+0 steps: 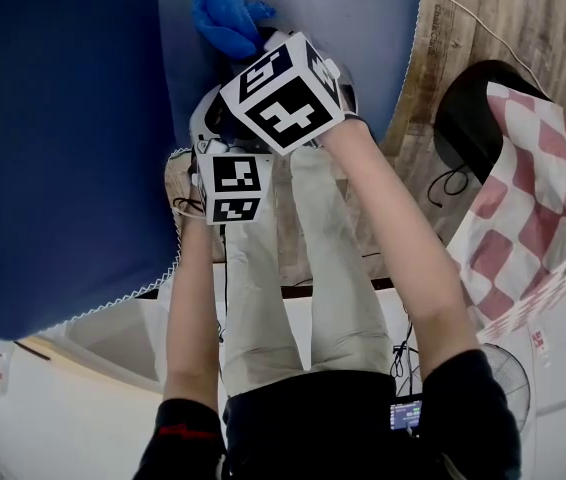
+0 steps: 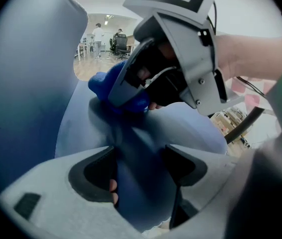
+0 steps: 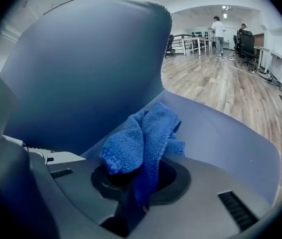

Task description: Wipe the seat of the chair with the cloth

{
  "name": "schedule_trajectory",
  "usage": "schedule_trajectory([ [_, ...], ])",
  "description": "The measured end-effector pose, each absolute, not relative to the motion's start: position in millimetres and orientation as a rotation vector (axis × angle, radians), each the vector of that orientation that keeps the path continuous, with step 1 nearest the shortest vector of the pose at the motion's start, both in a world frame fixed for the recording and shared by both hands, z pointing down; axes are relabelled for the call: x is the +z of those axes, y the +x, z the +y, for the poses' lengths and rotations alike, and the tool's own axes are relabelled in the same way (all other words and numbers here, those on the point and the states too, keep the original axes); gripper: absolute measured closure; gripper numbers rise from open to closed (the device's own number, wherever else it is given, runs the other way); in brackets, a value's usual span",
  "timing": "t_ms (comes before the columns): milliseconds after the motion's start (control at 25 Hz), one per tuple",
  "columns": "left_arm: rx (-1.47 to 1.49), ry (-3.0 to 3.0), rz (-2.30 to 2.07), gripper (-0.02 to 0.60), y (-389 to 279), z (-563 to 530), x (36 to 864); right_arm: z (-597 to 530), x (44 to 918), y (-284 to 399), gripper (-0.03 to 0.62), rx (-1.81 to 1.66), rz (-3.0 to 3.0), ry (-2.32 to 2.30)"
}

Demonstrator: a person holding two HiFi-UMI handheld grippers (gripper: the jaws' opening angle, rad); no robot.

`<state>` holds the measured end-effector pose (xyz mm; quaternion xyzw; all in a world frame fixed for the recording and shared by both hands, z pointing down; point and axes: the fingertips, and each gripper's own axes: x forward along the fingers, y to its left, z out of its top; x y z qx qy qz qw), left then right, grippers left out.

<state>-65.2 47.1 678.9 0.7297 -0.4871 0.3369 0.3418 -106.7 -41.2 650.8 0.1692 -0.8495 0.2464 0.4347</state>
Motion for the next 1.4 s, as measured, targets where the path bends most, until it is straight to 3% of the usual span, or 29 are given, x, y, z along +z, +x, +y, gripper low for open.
schedule_trajectory([
  [680,0.880,1.897,-1.251,0.262,-64.2,51.2,681.5,-22.3,651.3,-136.4,0.542,0.518,-2.114,0.261],
  [1400,0.867,1.907,-1.273,0.262,-65.4,45.9,677.2,-37.6,656.5,-87.6,0.541,0.414,-2.103,0.397],
])
